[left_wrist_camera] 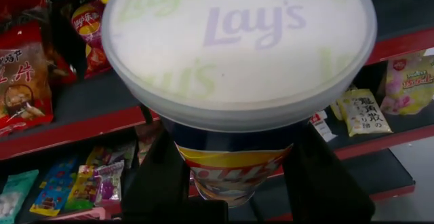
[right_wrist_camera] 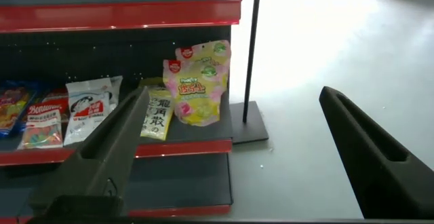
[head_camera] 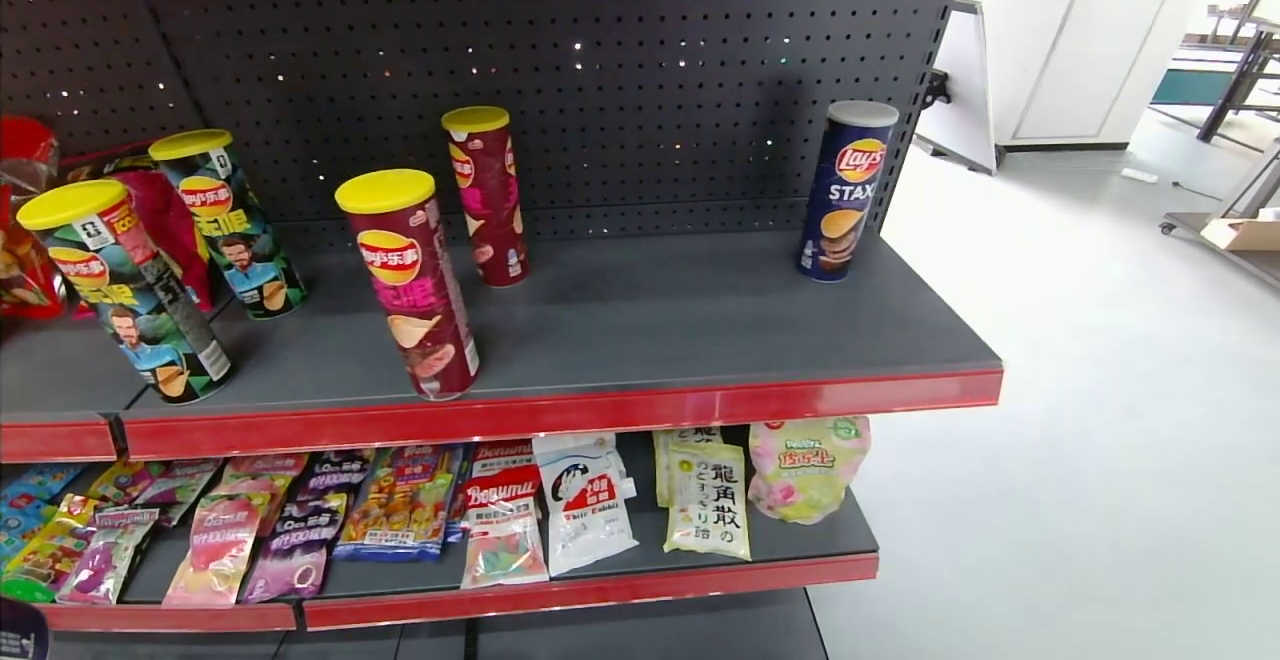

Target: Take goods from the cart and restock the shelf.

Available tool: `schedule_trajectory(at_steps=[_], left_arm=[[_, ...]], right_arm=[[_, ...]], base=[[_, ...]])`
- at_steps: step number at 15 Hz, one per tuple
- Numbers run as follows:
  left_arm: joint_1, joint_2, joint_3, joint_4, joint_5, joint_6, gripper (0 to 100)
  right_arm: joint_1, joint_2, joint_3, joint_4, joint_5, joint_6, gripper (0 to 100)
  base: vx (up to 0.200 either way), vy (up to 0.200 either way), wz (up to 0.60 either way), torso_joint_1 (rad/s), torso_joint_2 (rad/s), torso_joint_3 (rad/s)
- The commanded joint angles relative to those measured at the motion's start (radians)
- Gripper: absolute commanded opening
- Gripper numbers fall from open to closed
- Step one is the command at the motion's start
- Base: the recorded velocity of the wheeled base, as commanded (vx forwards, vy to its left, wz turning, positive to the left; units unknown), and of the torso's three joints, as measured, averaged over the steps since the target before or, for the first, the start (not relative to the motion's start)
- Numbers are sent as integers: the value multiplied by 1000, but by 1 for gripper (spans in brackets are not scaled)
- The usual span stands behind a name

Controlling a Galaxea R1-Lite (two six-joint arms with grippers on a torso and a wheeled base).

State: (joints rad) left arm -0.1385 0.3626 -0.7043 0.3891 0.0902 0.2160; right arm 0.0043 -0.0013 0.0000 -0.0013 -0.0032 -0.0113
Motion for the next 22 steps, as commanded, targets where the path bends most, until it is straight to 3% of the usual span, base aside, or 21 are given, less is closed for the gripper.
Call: schedule_trajectory(at_steps=[1,6,14,20,22], left_arm=[[0,-1,0,-1,0,0,0],[0,-1,3,0,5,-1,0],[0,-8,9,2,8,0,0],[0,-10,11,8,8,2,0],[0,-11,12,8,9,22,0]], right_arm=[[0,1,0,0,0,-1,100],[0,1,0,0,0,1,100],[0,1,0,0,0,-1,100],[0,1,0,0,0,1,100],[0,1,0,0,0,2,100]], base=[[0,-200,0,7,-2,2],[0,-200,0,2,4,4],[0,0,0,0,0,0],[200,0,0,0,-1,3],[0,0,0,0,0,0]])
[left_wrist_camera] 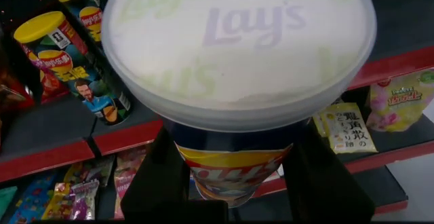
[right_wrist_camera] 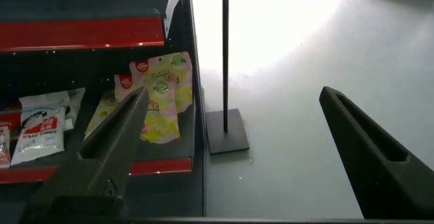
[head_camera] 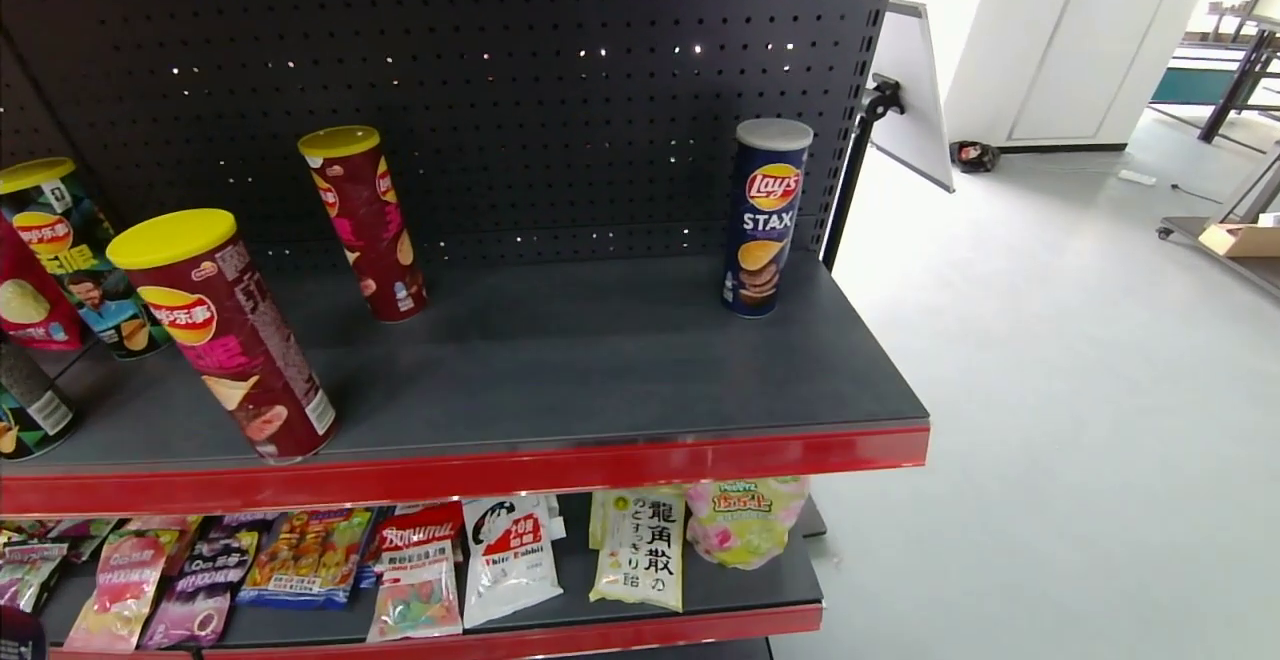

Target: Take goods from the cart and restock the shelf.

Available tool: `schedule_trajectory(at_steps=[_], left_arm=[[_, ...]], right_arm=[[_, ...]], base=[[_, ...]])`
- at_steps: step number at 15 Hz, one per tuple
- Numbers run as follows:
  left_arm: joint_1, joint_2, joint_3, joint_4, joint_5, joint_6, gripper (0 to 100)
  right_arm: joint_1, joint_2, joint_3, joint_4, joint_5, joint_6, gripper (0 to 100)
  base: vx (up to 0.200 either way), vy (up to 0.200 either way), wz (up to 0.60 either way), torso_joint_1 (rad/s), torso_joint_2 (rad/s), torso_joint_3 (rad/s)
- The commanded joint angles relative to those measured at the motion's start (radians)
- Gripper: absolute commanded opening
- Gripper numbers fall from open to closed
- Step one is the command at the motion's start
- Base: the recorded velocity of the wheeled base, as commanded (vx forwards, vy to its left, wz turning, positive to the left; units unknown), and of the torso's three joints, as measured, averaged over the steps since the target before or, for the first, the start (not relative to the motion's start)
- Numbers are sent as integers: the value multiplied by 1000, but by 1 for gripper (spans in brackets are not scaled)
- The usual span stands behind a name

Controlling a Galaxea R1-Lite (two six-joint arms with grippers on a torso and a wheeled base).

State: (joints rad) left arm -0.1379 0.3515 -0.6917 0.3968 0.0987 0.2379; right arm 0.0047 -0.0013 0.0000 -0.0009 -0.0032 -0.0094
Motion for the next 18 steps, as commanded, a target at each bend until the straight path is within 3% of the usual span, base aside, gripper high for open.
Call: schedule_trajectory(at_steps=[1,8,16,18], left_arm=[[0,-5,4,-3,-1,6,0],[-22,-51,26,17,-10,34,0],[-39,-51,35,14,-10,26,0],[-42,-72,32,17,-33,12,0]], right_arm=[[0,1,0,-1,0,0,100],[0,1,0,-1,0,0,100],[0,1,0,-1,0,2,100],[0,1,-2,-1,2,-1,100]], base=[[0,0,0,0,0,0],[0,0,0,-11,0,0],[0,0,0,0,0,0],[0,0,0,0,0,0]])
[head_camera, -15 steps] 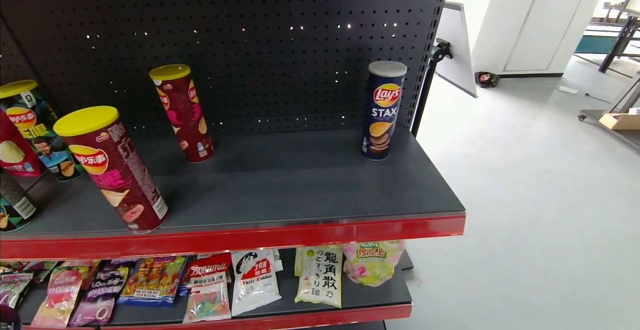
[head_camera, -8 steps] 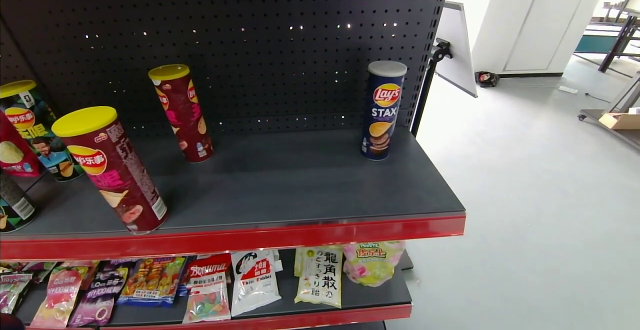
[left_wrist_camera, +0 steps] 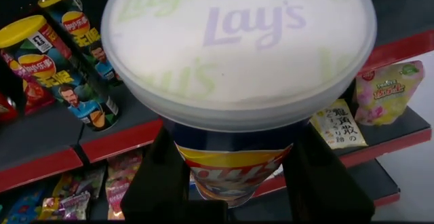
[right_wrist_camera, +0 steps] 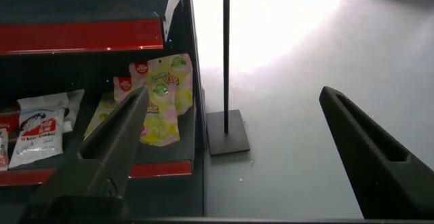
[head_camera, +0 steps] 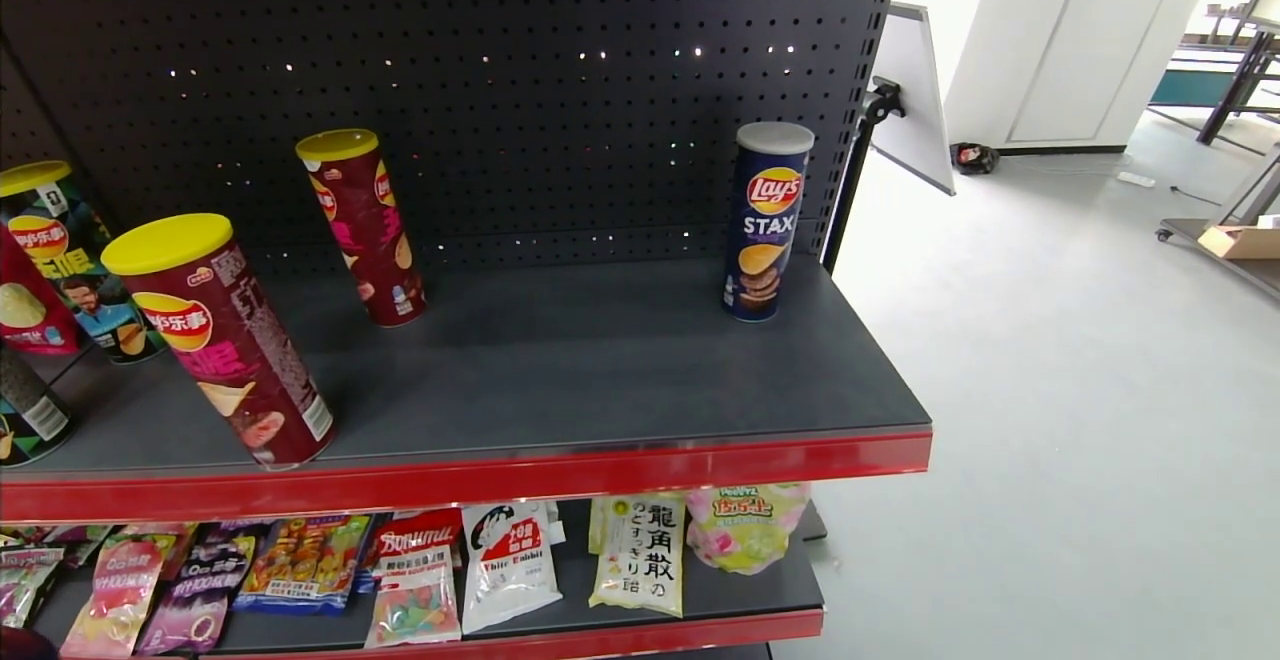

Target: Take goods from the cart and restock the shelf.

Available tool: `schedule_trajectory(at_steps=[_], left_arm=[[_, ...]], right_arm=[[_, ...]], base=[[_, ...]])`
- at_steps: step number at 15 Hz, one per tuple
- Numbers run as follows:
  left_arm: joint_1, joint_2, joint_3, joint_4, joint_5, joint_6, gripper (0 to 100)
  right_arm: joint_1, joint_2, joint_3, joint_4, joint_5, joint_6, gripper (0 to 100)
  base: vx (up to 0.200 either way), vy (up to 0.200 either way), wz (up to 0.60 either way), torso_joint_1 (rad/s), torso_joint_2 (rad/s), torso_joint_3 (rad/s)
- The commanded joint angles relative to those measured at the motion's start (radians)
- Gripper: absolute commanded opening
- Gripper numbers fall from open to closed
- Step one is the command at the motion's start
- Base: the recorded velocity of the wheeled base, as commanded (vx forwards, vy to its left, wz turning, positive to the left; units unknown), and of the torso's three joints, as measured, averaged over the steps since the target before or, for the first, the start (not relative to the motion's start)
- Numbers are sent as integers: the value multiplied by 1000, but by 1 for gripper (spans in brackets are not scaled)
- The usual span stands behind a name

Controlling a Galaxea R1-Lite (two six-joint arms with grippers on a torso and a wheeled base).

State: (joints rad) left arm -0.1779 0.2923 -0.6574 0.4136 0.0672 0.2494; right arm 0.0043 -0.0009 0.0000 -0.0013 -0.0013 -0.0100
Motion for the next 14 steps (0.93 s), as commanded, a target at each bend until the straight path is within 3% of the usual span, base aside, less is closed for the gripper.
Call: schedule_trajectory(at_steps=[1,2,4,7,9,11,12,13,14], left_arm=[[-15,-25,-7,4,-46,-25,0],[-26,-28,-11,10,-96,-82,0],[-26,-15,1,4,-101,-145,0],[-26,-39,73,-9,-101,-147,0],[-26,-13,62,-10,-103,-150,0],[-28,27,45,-13,-106,-160,0],[-28,51,42,-21,-112,-173,0],[-28,71,44,-26,-127,-173,0],[-28,82,41,-26,-132,-173,0]], right_arm=[[0,2,-2,0,1,-2,100],[0,4,-2,3,1,-5,100],[0,5,-2,1,1,-1,100],[0,44,-5,3,0,-16,100],[2,59,-9,-2,1,-31,100],[20,289,-241,-3,35,2,100],[22,581,-525,-20,41,180,100],[49,809,-706,-29,83,226,100],[65,875,-721,-43,103,205,100]], base=[[0,0,0,0,0,0],[0,0,0,0,0,0],[0,0,0,0,0,0],[0,0,0,0,0,0],[0,0,0,0,0,0],[0,0,0,0,0,0],[0,0,0,0,0,0],[0,0,0,0,0,0],[0,0,0,0,0,0]])
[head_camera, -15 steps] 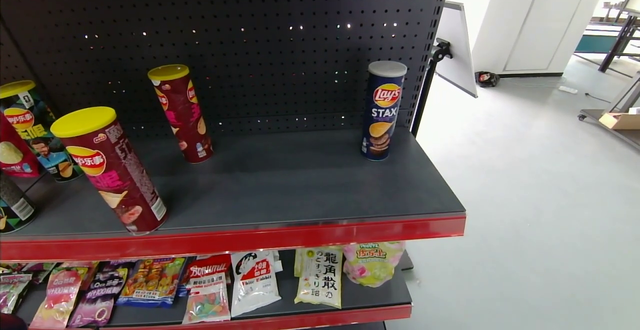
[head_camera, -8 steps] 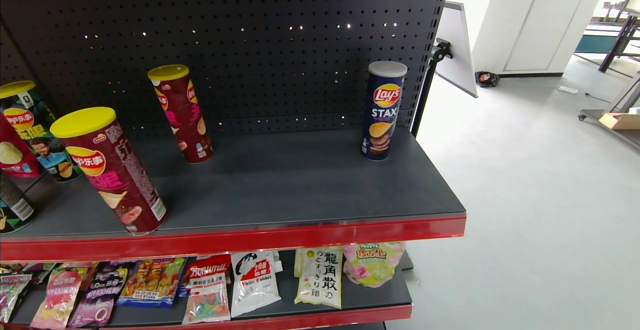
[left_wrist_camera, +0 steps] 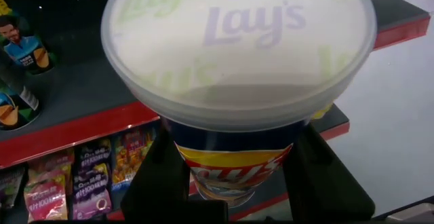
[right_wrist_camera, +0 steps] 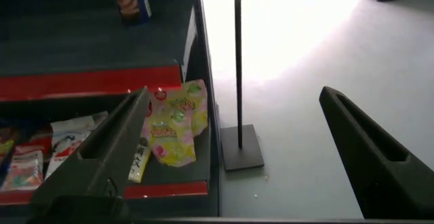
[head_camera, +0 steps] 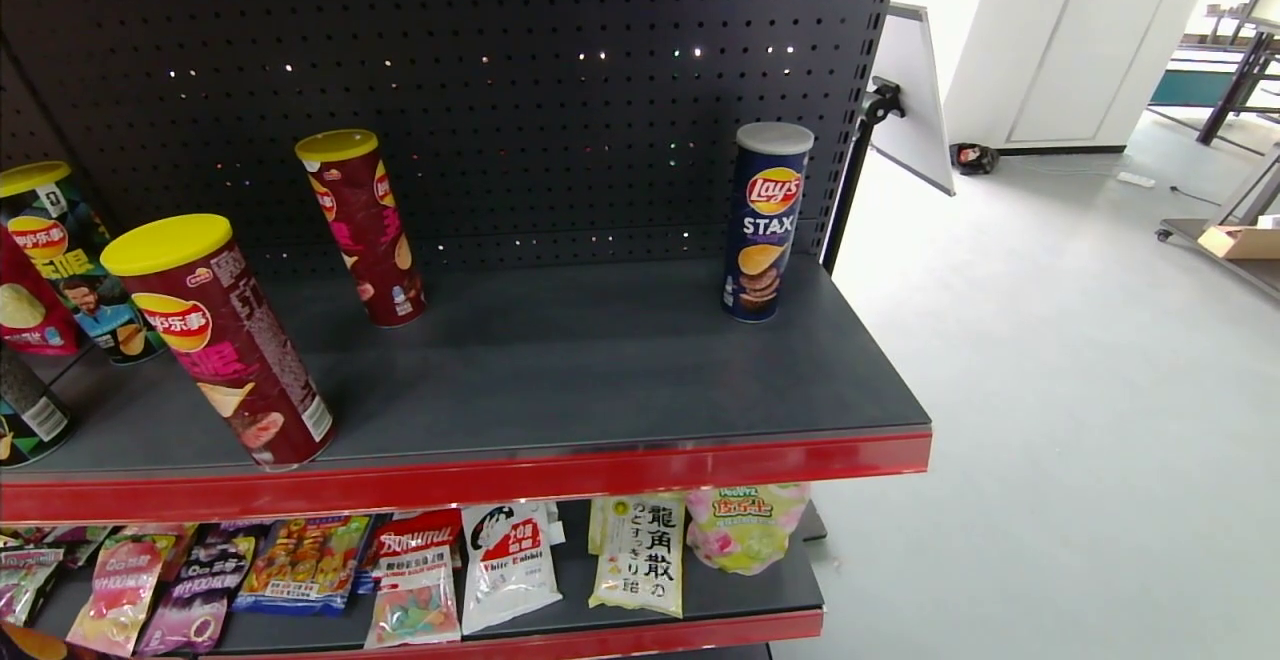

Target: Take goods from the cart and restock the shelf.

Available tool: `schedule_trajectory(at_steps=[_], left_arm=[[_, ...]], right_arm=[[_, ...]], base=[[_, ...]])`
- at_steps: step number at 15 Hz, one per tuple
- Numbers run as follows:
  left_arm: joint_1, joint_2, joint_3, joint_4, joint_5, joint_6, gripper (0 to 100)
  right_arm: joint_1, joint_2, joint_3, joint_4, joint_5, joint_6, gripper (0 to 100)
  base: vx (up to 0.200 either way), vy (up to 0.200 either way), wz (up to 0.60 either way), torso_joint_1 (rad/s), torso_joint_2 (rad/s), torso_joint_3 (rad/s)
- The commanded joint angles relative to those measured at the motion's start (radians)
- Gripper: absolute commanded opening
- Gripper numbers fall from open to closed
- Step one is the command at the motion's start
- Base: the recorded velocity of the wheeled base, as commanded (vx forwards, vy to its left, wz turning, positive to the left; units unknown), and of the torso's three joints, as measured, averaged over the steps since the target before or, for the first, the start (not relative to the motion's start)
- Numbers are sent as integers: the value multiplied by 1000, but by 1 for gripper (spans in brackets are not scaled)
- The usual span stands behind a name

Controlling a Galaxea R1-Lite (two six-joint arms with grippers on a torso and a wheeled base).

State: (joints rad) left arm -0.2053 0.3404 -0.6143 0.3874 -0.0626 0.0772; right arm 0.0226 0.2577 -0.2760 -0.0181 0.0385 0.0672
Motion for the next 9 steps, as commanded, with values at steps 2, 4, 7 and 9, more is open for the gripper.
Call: schedule_trajectory(at_steps=[2,4,7,9], left_arm=[[1,45,-12,1,0,-1,0],[9,40,-13,1,35,3,0],[26,52,-21,4,125,49,0],[26,52,-13,4,124,49,0]], right_arm=[[149,954,-459,-422,98,92,100],[174,1160,-536,-562,107,83,100],[217,1309,-617,-560,225,16,100],[217,1396,-661,-568,271,-78,100]], base=[[0,0,0,0,0,0],[0,0,0,0,0,0],[0,0,0,0,0,0],[0,0,0,0,0,0]])
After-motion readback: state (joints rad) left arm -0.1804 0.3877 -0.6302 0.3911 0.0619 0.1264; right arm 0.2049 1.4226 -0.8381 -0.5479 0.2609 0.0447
